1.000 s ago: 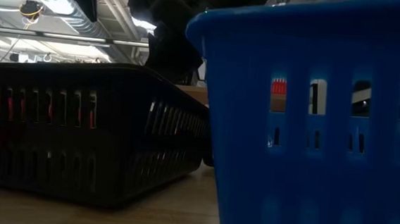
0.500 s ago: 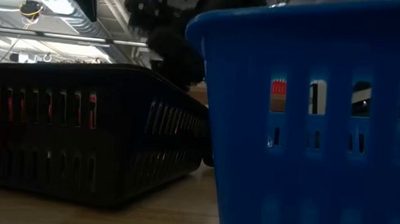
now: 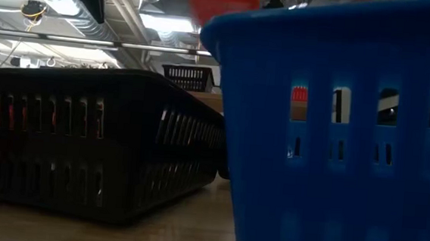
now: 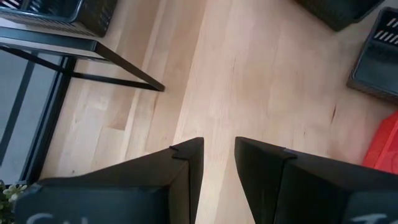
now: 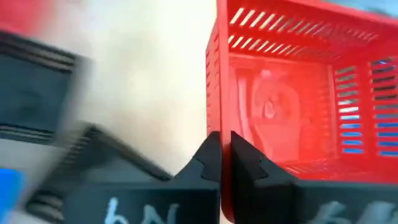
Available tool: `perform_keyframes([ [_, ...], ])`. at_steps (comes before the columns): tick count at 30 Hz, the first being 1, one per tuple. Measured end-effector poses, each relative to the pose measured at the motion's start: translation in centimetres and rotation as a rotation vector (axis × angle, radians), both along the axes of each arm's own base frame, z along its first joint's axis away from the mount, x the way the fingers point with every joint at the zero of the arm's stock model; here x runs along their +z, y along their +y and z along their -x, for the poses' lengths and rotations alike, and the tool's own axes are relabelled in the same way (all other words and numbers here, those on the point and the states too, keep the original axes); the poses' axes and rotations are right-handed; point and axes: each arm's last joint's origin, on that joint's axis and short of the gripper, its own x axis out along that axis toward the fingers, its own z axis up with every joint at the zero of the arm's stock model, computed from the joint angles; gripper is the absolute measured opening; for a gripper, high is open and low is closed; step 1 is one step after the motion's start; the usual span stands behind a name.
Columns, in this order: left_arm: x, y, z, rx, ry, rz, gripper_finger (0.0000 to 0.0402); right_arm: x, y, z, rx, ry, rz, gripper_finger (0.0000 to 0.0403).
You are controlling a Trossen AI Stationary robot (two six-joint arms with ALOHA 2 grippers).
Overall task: Stack baskets on shelf by color
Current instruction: Stack the top red basket on top of the red basket on the shelf
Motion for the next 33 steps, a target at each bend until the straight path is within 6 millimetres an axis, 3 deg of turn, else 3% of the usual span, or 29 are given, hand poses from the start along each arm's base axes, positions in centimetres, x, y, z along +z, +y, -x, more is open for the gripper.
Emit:
perform_keyframes([
  [4, 0.1, 0.1, 0.0, 0.011, -0.007, -0.022, 0.0084, 3.1, -3.4, 3.0, -0.149, 0.013, 0.13, 0.0002],
  [8, 0.1, 0.1, 0.0, 0.023, -0.01, -0.041, 0.0084, 5.5, -7.3, 6.0, -0.174, -0.002, 0.151, 0.0002],
  [13, 0.1, 0.2, -0.1, 0.031, -0.012, -0.051, 0.0084, 7.0, -13.0, 12.5, -0.307, 0.001, 0.181, 0.0001],
  [16, 0.1, 0.2, -0.1, 0.037, -0.016, -0.059, 0.0084, 6.5, -14.9, 16.0, -0.286, -0.09, 0.085, 0.0001],
  [18, 0.2, 0.2, -0.1, 0.045, -0.027, -0.069, 0.0084, 5.3, -15.6, 17.1, -0.181, -0.151, 0.017, 0.0001],
  [21, 0.4, 0.2, -0.4, 0.056, -0.064, -0.077, 0.0084, 3.0, -16.5, 18.0, -0.073, -0.177, 0.01, 0.0001],
  [26, 0.8, 0.2, -0.9, 0.061, -0.127, -0.071, 0.0084, 0.0, -18.9, 18.9, -0.098, -0.094, -0.027, 0.0],
  [33, 0.9, 0.2, -1.0, 0.063, -0.15, -0.067, 0.0084, -0.2, -20.9, 19.2, -0.036, -0.107, -0.093, 0.0],
])
